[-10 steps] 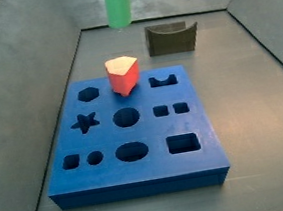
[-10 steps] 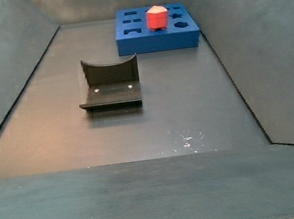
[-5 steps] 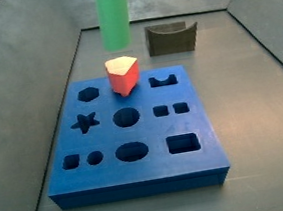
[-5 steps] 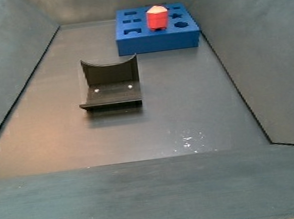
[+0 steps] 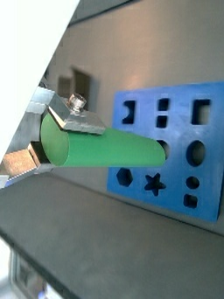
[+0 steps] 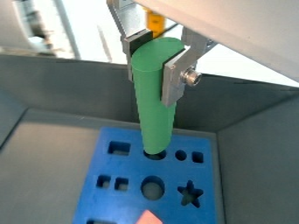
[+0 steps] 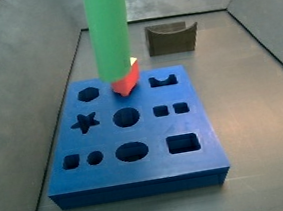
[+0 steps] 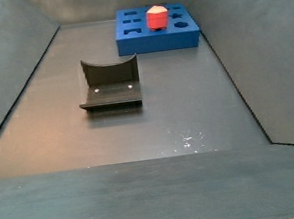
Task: Pick up the oval object. Move up. Move to above the board. Insert the oval object.
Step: Insert the oval object.
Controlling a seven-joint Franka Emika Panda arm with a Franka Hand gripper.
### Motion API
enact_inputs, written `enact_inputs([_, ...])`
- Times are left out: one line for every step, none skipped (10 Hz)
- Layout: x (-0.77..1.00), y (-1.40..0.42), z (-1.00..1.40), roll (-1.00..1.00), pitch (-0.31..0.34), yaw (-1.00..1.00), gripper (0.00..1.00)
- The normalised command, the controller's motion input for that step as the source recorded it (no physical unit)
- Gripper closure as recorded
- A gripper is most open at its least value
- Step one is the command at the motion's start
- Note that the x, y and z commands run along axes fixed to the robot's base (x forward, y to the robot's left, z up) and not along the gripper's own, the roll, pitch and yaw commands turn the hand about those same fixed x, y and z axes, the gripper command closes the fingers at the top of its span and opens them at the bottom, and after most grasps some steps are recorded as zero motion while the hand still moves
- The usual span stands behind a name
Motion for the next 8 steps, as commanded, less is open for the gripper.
enact_inputs([0.00, -0.27, -0.21, 0.00, -0.013, -0.92, 1.00])
enact_inputs([0.00, -0.27, -0.21, 0.00, -0.014, -0.92, 1.00])
enact_inputs([0.00, -0.27, -0.21, 0.00, -0.016, -0.93, 1.00])
enact_inputs([0.00, -0.25, -0.21, 0.00, -0.011, -0.93, 1.00])
enact_inputs([0.00, -0.21, -0.22, 0.00, -0.006, -0.96, 1.00])
enact_inputs([0.00, -0.17, -0.23, 0.00, 0.000, -0.99, 1.00])
enact_inputs([0.00, -0.13, -0.22, 0.00, 0.000, -1.00, 1.00])
enact_inputs([0.00, -0.11, -0.23, 0.00, 0.000, -1.00, 1.00])
